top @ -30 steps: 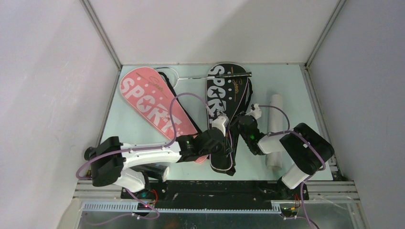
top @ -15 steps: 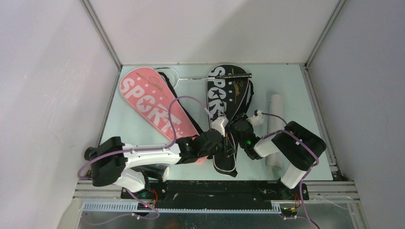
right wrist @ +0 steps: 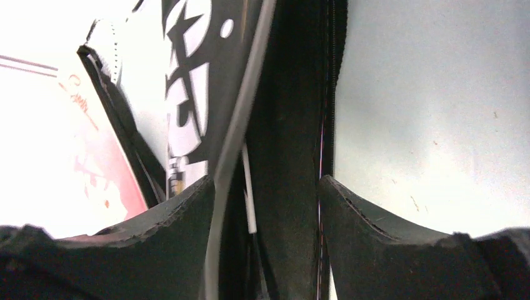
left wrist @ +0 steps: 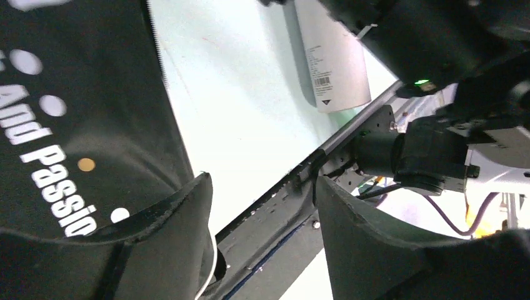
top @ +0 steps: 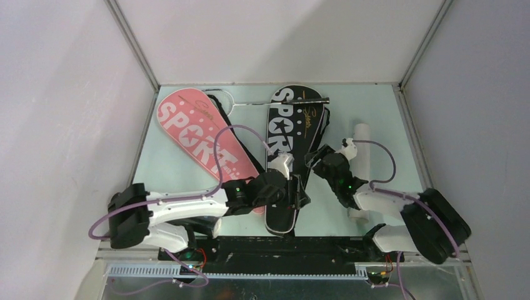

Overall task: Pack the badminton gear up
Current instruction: Place the racket in the racket bag, then adjust the racket bag at the center of the board.

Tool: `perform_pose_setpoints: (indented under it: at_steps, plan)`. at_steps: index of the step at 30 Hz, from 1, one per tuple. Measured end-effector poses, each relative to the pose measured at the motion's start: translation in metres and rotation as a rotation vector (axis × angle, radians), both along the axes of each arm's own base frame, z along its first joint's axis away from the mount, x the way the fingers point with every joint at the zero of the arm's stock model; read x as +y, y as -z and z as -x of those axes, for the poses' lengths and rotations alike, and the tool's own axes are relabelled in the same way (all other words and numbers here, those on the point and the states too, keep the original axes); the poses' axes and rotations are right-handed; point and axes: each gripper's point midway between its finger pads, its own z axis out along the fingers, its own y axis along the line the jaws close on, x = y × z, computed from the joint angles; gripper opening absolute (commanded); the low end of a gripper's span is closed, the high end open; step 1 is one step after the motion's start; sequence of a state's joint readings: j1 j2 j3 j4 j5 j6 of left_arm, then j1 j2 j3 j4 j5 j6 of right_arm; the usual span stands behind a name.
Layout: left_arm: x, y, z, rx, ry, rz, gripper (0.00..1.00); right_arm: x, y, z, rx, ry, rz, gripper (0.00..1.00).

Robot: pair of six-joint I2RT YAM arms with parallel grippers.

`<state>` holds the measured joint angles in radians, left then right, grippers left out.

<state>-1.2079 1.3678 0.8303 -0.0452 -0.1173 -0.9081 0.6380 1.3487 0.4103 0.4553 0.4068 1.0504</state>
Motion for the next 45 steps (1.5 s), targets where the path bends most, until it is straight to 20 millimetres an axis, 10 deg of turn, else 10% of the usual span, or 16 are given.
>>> perform_pose_setpoints:
  at_steps: [9, 21, 45]
  plan:
    - [0.049, 0.0, -0.027, -0.039, -0.127, -0.121, 0.73, -0.009, -0.024, 0.033, 0.054, -0.155, 0.037, 0.65]
    - [0.104, 0.046, -0.031, 0.023, -0.183, -0.269, 0.69, 0.06, -0.02, 0.123, 0.156, -0.546, -0.057, 0.63]
    - [0.086, 0.086, -0.008, 0.14, -0.11, -0.21, 0.46, 0.068, 0.025, 0.162, 0.278, -0.553, -0.123, 0.5]
